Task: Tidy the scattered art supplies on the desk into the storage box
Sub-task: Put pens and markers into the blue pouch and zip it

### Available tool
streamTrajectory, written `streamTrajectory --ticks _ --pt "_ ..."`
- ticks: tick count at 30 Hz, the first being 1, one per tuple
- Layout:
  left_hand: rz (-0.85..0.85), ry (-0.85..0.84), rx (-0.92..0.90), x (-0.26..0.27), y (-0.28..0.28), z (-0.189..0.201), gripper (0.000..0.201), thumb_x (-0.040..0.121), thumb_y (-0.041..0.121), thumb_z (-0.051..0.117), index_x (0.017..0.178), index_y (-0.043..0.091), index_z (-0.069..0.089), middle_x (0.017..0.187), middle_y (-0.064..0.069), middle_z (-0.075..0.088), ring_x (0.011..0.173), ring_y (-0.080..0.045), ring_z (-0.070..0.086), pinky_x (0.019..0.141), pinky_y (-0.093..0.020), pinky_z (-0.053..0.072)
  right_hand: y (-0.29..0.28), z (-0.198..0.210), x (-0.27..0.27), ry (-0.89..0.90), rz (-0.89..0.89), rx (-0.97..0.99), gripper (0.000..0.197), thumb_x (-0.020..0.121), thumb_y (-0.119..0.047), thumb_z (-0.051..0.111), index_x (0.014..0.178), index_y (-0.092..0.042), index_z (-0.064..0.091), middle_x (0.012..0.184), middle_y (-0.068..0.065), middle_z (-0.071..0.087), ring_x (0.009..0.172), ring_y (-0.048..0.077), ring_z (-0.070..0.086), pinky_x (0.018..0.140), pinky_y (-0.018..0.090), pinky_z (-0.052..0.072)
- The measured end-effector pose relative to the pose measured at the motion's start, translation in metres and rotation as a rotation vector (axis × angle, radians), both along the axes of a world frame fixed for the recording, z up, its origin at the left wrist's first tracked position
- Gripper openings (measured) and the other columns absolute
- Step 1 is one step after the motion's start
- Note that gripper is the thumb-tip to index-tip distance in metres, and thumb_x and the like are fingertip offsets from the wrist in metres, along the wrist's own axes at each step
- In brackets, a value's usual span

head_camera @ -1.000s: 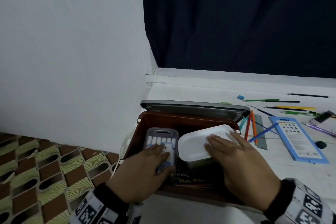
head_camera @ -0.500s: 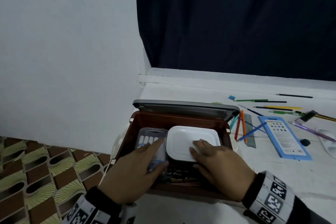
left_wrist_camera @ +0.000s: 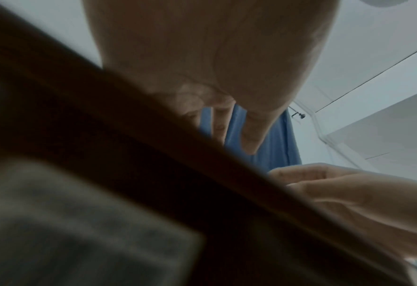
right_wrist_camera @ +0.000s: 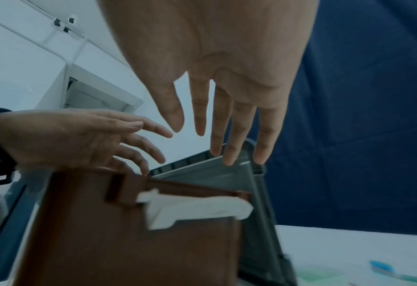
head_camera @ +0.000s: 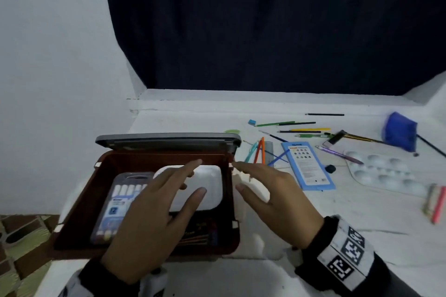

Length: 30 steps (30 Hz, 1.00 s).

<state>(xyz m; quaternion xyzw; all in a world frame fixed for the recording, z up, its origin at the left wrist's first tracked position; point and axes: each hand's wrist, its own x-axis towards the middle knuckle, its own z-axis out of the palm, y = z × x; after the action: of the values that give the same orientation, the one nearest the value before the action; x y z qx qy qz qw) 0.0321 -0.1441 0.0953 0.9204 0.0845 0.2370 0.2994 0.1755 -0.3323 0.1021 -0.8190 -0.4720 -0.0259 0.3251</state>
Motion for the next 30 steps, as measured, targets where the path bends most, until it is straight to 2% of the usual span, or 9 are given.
streamTrajectory --ticks 2,5,10,14,18,22,25,27,30 --pt "-0.008 -0.004 -0.008 0.017 -0.027 0.003 0.048 0.091 0.068 0.038 0.134 0.047 0.048 0.108 0.031 0.058 0.1 0.004 0.058 0.086 -0.01 0.042 -0.03 0.003 0.014 0.004 -0.042 0.028 0.037 0.096 -0.036 0.058 0.132 -0.033 0.055 0.124 -0.018 0.063 0.114 -0.003 0.054 0.092 0.004 0.037" --pt "-0.026 -0.032 -0.07 0.049 -0.071 0.002 0.034 0.089 0.073 0.037 0.117 0.059 0.051 0.102 0.031 0.058 0.093 0.006 0.058 0.083 0.0 0.037 -0.081 0.0 0.039 0.023 -0.118 0.031 0.035 0.093 -0.037 0.059 0.129 -0.034 0.057 0.113 -0.02 0.065 0.104 -0.004 0.058 0.086 0.005 0.041" --pt "-0.138 0.011 -0.159 0.116 -0.156 -0.017 0.045 0.089 0.064 0.044 0.13 0.046 0.052 0.1 0.022 0.064 0.086 -0.006 0.062 0.075 -0.015 0.046 -0.184 -0.021 0.092 0.098 -0.204 0.016 0.033 0.092 -0.035 0.062 0.125 -0.036 0.059 0.104 -0.021 0.067 0.096 -0.006 0.061 0.082 0.01 0.046" --pt "-0.173 0.15 -0.238 0.169 -0.217 -0.041 0.047 0.085 0.069 0.043 0.127 0.05 0.051 0.103 0.029 0.061 0.096 0.0 0.059 0.077 -0.015 0.048 -0.264 -0.041 0.137 0.171 -0.249 0.009 0.032 0.091 -0.03 0.064 0.123 -0.035 0.061 0.094 -0.02 0.067 0.09 -0.003 0.064 0.078 0.015 0.049" --pt "-0.182 0.25 -0.303 0.213 -0.263 -0.051 0.045 0.082 0.065 0.046 0.124 0.051 0.051 0.102 0.025 0.063 0.1 0.005 0.057 0.079 -0.012 0.048 -0.328 -0.047 0.182 0.234 -0.283 -0.019 0.03 0.09 -0.027 0.066 0.118 -0.037 0.062 0.088 -0.018 0.069 0.084 -0.002 0.066 0.067 0.016 0.05" --pt "-0.184 0.223 -0.38 0.257 -0.299 -0.049 0.039 0.08 0.06 0.052 0.118 0.05 0.056 0.096 0.02 0.064 0.098 0.0 0.058 0.079 -0.012 0.048 -0.376 -0.046 0.229 0.259 -0.318 -0.07 0.032 0.089 -0.024 0.067 0.115 -0.042 0.06 0.087 -0.017 0.069 0.081 -0.001 0.066 0.068 0.013 0.049" --pt "-0.226 0.238 -0.406 0.304 -0.318 -0.049 0.026 0.089 0.051 0.057 0.116 0.05 0.057 0.098 0.02 0.064 0.097 -0.001 0.06 0.078 -0.014 0.049 -0.41 -0.048 0.264 0.287 -0.382 -0.111 0.03 0.089 -0.026 0.067 0.113 -0.043 0.058 0.086 -0.017 0.069 0.081 -0.002 0.065 0.068 0.008 0.045" --pt "-0.264 0.237 -0.385 0.341 -0.327 -0.051 0.025 0.094 0.046 0.058 0.119 0.047 0.057 0.104 0.016 0.064 0.098 -0.003 0.06 0.079 -0.017 0.049 -0.43 -0.055 0.285 0.305 -0.436 -0.167 0.029 0.089 -0.031 0.066 0.114 -0.043 0.057 0.091 -0.017 0.068 0.085 0.0 0.064 0.071 0.009 0.044" --pt "-0.324 0.256 -0.232 0.404 -0.342 -0.054 0.037 0.096 0.043 0.057 0.132 0.036 0.054 0.121 0.012 0.057 0.111 -0.004 0.055 0.092 -0.024 0.047 -0.454 -0.067 0.313 0.278 -0.525 -0.293 0.034 0.091 -0.042 0.061 0.125 -0.039 0.056 0.108 -0.016 0.064 0.101 0.004 0.059 0.08 0.012 0.04"
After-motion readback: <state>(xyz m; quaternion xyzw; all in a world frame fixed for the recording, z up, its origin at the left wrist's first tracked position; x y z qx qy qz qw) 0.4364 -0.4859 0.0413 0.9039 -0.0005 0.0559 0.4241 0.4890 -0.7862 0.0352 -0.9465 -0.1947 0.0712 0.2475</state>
